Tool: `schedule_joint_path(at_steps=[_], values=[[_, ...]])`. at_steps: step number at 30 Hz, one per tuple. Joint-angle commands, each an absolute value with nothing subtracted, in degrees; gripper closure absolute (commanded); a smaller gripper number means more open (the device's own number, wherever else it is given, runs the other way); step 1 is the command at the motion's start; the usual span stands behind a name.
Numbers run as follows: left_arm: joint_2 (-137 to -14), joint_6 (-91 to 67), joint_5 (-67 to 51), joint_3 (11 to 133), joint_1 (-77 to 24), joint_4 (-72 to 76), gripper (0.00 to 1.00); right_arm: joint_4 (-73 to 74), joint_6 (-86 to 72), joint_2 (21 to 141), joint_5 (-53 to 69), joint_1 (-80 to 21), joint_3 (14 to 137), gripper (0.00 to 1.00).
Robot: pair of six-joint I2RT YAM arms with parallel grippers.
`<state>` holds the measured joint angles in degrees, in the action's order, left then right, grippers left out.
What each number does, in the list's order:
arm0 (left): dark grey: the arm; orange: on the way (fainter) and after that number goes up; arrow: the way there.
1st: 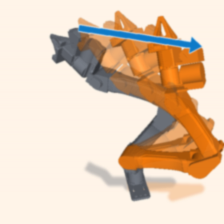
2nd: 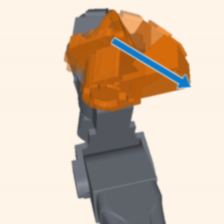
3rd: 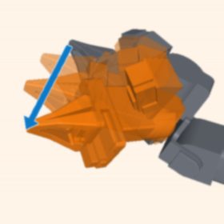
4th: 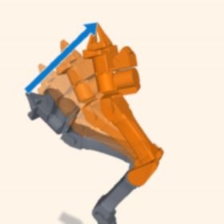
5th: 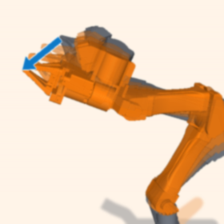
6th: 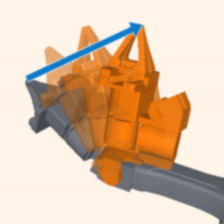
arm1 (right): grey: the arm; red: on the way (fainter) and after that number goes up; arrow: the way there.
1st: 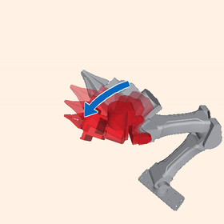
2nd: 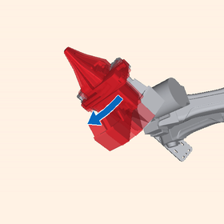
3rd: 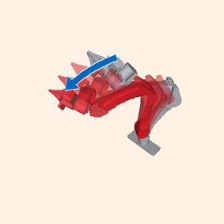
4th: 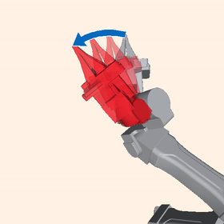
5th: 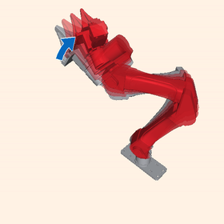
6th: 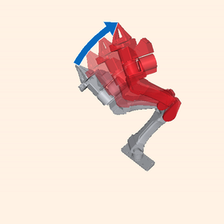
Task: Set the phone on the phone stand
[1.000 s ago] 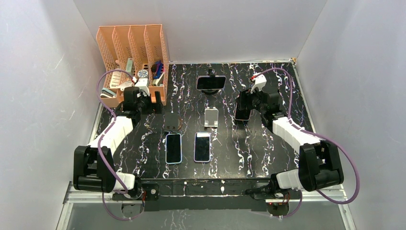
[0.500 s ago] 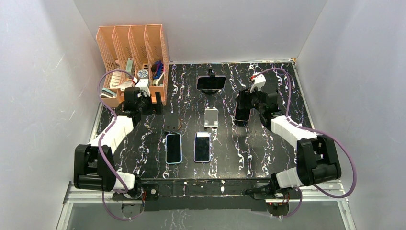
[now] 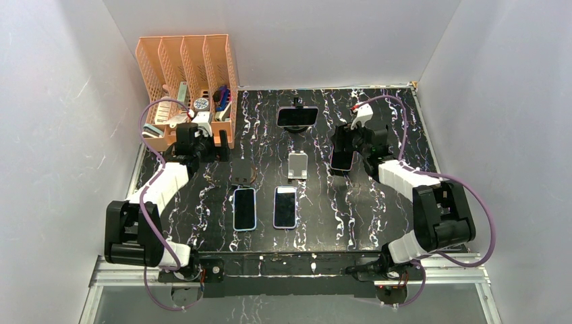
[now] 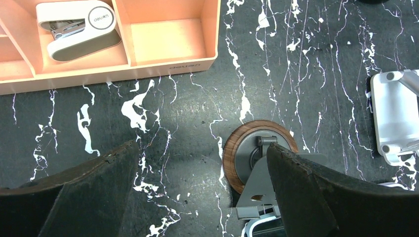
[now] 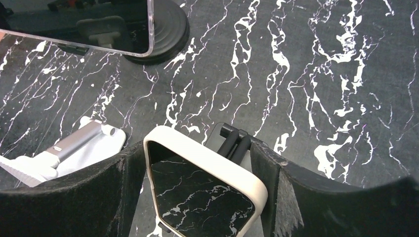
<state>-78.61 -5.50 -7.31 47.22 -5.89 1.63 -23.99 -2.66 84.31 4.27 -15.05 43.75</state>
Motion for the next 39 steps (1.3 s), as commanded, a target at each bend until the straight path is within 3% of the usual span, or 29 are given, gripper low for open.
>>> schedule_joint_path(at_steps=[1,13,23,33,39], values=[[-79.1,-4.7,-7.2,48.8,-6.2,0.8,0.02,-23.3,-2.7,86.5,2.3,-14.6,45.8,0.17],[-79.0,-4.7,-7.2,48.8,-6.2,0.9,0.02,-24.4,-3.2,86.3,-1.3,-14.4,47.1,0.01],[-76.7,-4.7,-7.4,48.9,-6.2,0.8,0.02,-22.7,-5.7,78.2,4.6,-14.4,45.1,0.01],[-73.0,-4.7,-7.1,49.1,-6.2,0.4,0.02,-10.7,-8.8,58.3,-1.8,-16.4,42.3,0.01],[-71.1,-4.7,-7.2,49.4,-6.3,0.4,0.02,-1.1,-8.9,53.9,-10.8,-26.6,45.3,0.01]])
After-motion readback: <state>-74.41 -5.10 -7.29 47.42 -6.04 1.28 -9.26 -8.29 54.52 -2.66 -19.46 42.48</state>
